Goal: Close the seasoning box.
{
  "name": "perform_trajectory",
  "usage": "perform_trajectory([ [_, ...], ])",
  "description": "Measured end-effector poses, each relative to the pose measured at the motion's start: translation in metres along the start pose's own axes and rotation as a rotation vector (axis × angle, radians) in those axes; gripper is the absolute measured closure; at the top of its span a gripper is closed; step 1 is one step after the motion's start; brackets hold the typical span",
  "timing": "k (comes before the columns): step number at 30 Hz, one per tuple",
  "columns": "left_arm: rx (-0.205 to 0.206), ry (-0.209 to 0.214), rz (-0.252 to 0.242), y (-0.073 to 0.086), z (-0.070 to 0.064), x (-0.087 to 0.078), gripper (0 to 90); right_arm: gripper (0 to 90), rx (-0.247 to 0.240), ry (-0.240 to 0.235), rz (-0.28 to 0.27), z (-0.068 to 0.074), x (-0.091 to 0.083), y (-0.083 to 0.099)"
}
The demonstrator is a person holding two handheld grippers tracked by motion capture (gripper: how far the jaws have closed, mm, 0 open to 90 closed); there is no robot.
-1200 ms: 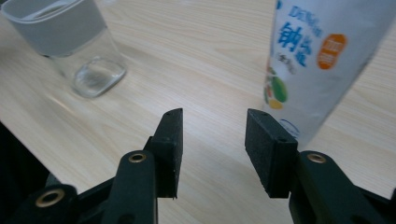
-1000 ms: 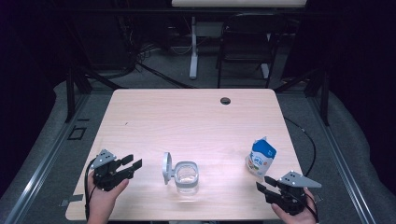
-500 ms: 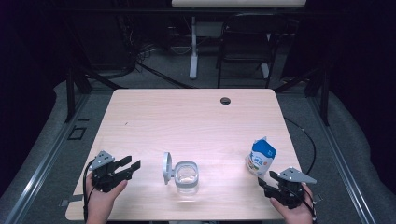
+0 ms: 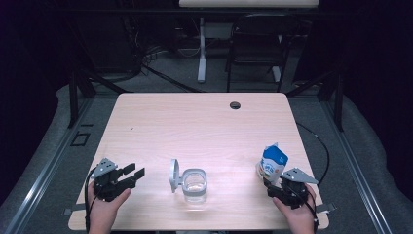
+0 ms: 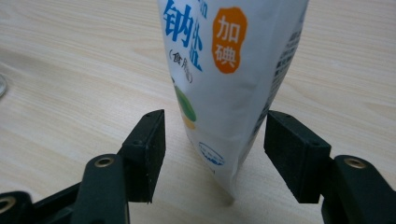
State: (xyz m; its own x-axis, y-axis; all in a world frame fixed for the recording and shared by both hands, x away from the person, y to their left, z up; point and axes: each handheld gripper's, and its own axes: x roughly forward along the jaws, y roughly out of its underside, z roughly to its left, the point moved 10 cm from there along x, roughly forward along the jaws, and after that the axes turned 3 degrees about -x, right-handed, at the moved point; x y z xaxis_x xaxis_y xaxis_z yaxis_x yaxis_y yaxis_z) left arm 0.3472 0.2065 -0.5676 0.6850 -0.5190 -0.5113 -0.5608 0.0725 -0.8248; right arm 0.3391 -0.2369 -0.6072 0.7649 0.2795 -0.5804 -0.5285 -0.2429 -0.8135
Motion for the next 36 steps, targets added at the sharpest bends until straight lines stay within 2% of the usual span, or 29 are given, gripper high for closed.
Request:
perform_trajectory([
  [5, -0.003, 0.000, 0.001, 0.001, 0.001, 0.000, 52.9, 38.3, -0.006, 0.026, 0.002, -0.002, 0.010, 0.000],
  [13, -0.004, -0.005, 0.007, 0.003, 0.001, 0.002, 52.9, 37.7, 0.001, 0.029, 0.000, -0.002, 0.018, 0.001],
  [14, -0.006, -0.007, 0.007, 0.003, 0.002, 0.002, 52.9, 37.3, -0.020, 0.037, 0.031, -0.005, 0.016, 0.003],
  [15, -0.007, -0.006, 0.008, 0.003, 0.002, 0.003, 52.9, 37.0, 0.010, 0.029, 0.000, -0.003, 0.019, 0.001],
  [29, -0.008, -0.008, 0.014, 0.005, 0.004, 0.001, 52.9, 34.3, 0.012, 0.041, -0.057, -0.002, 0.028, 0.000],
  [36, -0.014, -0.008, 0.008, 0.005, 0.005, 0.001, 52.9, 34.1, 0.004, 0.054, -0.065, -0.001, 0.031, 0.000],
])
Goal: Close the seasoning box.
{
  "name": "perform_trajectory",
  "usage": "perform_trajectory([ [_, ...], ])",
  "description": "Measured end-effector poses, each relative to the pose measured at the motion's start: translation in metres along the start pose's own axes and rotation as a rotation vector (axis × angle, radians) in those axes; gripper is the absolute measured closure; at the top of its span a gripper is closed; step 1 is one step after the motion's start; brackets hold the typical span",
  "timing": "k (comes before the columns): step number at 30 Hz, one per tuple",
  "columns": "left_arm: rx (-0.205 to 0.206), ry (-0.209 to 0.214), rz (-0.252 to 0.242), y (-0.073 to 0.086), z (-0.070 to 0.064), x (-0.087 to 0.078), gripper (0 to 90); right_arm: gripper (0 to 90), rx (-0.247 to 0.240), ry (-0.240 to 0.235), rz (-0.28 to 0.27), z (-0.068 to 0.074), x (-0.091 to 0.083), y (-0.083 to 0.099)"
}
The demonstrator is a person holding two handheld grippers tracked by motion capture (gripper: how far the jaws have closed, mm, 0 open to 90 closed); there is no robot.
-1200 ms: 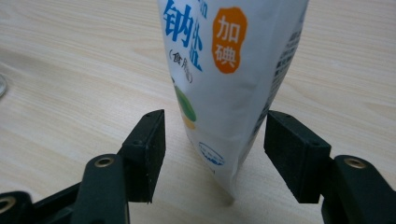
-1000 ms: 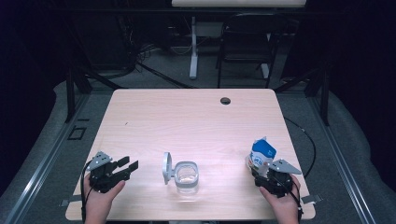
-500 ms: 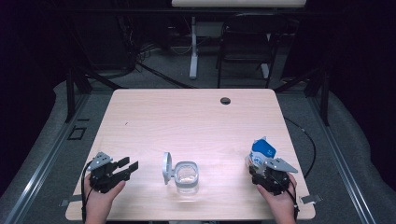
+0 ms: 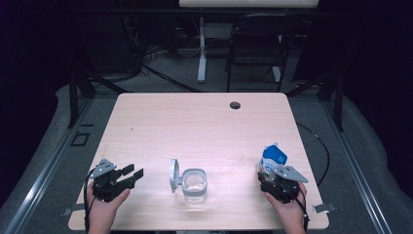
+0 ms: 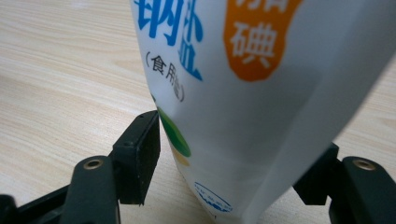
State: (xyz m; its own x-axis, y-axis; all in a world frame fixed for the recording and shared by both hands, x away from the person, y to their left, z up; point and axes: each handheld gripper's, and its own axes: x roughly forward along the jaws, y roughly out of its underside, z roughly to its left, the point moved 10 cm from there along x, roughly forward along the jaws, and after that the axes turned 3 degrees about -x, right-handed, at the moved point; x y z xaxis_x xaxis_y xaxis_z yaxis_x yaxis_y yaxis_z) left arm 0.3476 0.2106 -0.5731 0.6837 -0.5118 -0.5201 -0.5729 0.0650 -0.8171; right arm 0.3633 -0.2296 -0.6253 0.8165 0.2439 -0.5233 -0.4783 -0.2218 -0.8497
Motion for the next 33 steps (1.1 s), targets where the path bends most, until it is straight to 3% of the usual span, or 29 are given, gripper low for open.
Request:
perform_trajectory([
  [10, -0.007, -0.002, -0.005, -0.0002, 0.0012, -0.0007, 52.9, 34.1, 0.001, -0.006, -0.010, -0.0002, 0.0026, 0.0011],
  [33, -0.013, -0.005, -0.006, 0.0007, 0.0043, -0.0019, 53.0, 35.4, 0.002, 0.030, -0.012, 0.0004, 0.0097, 0.0019],
])
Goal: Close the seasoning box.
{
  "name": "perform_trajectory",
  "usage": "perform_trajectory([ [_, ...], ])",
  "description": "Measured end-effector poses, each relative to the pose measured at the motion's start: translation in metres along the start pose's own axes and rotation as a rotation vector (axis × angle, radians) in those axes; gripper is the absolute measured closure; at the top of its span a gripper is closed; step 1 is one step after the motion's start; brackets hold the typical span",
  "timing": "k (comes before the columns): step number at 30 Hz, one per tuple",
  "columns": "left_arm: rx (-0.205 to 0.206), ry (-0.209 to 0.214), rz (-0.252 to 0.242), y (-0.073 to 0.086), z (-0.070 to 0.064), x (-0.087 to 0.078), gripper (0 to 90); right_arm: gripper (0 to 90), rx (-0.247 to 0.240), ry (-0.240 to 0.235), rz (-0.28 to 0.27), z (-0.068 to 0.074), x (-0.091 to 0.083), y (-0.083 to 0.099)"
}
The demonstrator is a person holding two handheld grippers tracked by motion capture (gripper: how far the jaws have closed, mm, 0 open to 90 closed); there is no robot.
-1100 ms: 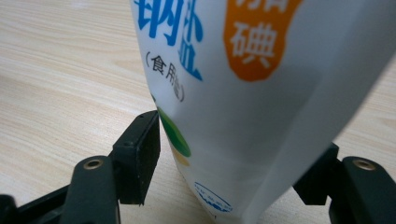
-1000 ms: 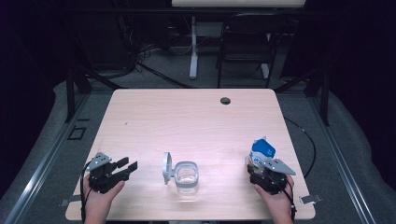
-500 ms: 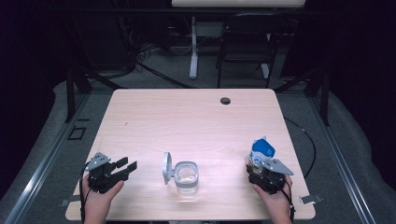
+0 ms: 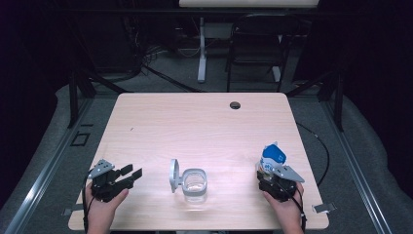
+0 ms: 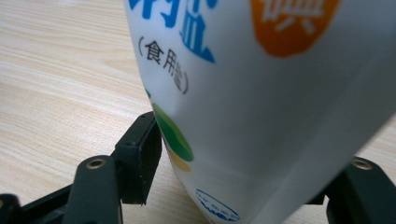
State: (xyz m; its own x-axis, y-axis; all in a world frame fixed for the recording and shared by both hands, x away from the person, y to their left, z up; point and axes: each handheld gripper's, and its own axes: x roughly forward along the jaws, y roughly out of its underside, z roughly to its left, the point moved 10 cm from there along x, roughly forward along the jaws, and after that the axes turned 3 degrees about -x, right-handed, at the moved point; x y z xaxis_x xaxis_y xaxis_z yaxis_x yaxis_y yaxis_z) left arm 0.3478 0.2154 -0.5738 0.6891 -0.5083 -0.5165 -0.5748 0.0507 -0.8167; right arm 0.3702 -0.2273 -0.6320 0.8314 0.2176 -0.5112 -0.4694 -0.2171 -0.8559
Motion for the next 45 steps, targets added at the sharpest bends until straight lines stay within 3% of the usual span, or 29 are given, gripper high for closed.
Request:
perform_trajectory([
  [29, -0.007, -0.006, -0.002, 0.0003, 0.0022, -0.0009, 53.0, 37.0, 0.001, 0.015, 0.008, -0.0004, 0.0040, 0.0007],
  [45, -0.015, -0.007, -0.007, 0.0007, 0.0050, -0.0017, 53.0, 39.3, -0.019, -0.002, 0.000, -0.0005, 0.0051, 0.0002],
])
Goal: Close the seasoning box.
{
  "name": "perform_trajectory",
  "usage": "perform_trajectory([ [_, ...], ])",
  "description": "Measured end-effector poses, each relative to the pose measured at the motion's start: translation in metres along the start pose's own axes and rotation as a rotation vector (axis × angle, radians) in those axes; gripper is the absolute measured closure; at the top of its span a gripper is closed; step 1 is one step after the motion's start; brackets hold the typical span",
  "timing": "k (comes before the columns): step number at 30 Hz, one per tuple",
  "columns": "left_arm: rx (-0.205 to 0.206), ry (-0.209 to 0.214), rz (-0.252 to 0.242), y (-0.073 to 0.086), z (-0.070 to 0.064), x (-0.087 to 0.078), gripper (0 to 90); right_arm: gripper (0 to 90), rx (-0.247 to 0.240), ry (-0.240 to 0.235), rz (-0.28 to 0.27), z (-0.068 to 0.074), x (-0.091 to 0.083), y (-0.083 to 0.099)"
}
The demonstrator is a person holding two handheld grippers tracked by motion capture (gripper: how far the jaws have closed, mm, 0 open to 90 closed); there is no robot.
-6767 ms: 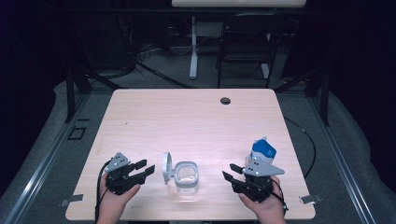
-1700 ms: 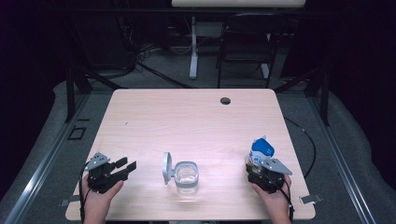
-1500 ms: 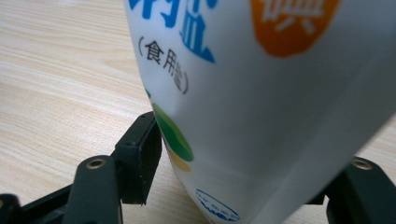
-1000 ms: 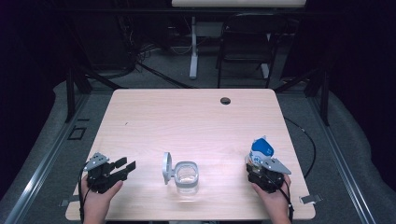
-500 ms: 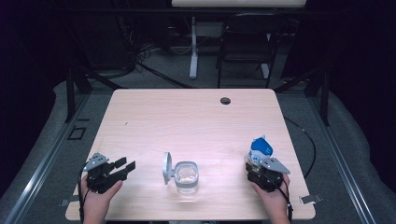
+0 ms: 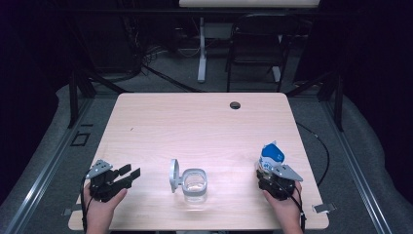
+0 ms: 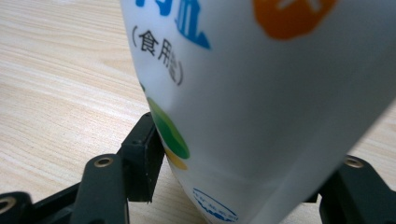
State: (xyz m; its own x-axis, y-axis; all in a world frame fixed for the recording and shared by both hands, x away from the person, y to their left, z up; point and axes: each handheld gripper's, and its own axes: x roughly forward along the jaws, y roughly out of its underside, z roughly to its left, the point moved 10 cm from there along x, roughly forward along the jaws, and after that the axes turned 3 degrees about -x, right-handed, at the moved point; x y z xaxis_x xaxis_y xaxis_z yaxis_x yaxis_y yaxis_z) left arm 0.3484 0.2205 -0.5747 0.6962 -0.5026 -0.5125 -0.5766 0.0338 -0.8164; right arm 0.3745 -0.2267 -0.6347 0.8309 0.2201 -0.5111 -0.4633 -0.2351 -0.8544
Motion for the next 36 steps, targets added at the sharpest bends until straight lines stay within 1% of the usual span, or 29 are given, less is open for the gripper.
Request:
perform_trajectory([
  [1, -0.001, 0.000, 0.000, 0.0001, 0.0001, -0.0001, 53.0, 39.6, -0.003, -0.008, 0.003, -0.0001, -0.0002, 0.0001],
  [9, -0.006, -0.001, -0.002, 0.0003, 0.0019, -0.0006, 53.0, 40.2, 0.000, -0.017, 0.004, -0.0002, -0.0002, -0.0002],
  [13, -0.007, -0.002, -0.001, 0.0006, 0.0021, -0.0007, 53.0, 40.7, -0.008, -0.022, 0.010, -0.0010, -0.0009, 0.0003],
  [14, -0.008, -0.002, -0.001, 0.0007, 0.0021, -0.0006, 53.0, 40.7, -0.018, -0.025, 0.020, -0.0016, -0.0014, 0.0008],
  [15, -0.009, -0.002, 0.000, 0.0008, 0.0022, -0.0006, 53.0, 40.8, -0.005, -0.023, 0.005, -0.0010, -0.0003, -0.0002],
  [16, -0.010, -0.002, -0.001, 0.0008, 0.0022, -0.0005, 53.0, 40.9, -0.012, -0.026, 0.012, -0.0016, -0.0008, 0.0003],
  [21, -0.013, -0.003, 0.000, 0.0018, 0.0029, 0.0001, 53.0, 41.1, -0.011, -0.032, 0.006, -0.0015, -0.0013, 0.0006],
  [23, -0.014, -0.003, 0.000, 0.0020, 0.0031, 0.0002, 53.0, 41.3, -0.003, -0.034, -0.007, -0.0009, -0.0007, 0.0001],
  [25, -0.014, -0.003, 0.000, 0.0020, 0.0033, 0.0000, 53.0, 41.3, -0.004, -0.033, -0.009, -0.0010, -0.0007, 0.0001],
  [26, -0.015, -0.004, -0.001, 0.0020, 0.0035, -0.0001, 53.0, 41.4, -0.011, -0.035, 0.000, -0.0017, -0.0015, 0.0008],
  [27, -0.015, -0.004, 0.000, 0.0020, 0.0037, -0.0002, 53.0, 41.6, -0.008, -0.042, -0.008, -0.0016, -0.0012, 0.0006],
  [36, -0.013, -0.004, -0.004, 0.0015, 0.0031, -0.0001, 53.0, 42.0, -0.018, -0.062, -0.011, -0.0009, -0.0018, 0.0007],
])
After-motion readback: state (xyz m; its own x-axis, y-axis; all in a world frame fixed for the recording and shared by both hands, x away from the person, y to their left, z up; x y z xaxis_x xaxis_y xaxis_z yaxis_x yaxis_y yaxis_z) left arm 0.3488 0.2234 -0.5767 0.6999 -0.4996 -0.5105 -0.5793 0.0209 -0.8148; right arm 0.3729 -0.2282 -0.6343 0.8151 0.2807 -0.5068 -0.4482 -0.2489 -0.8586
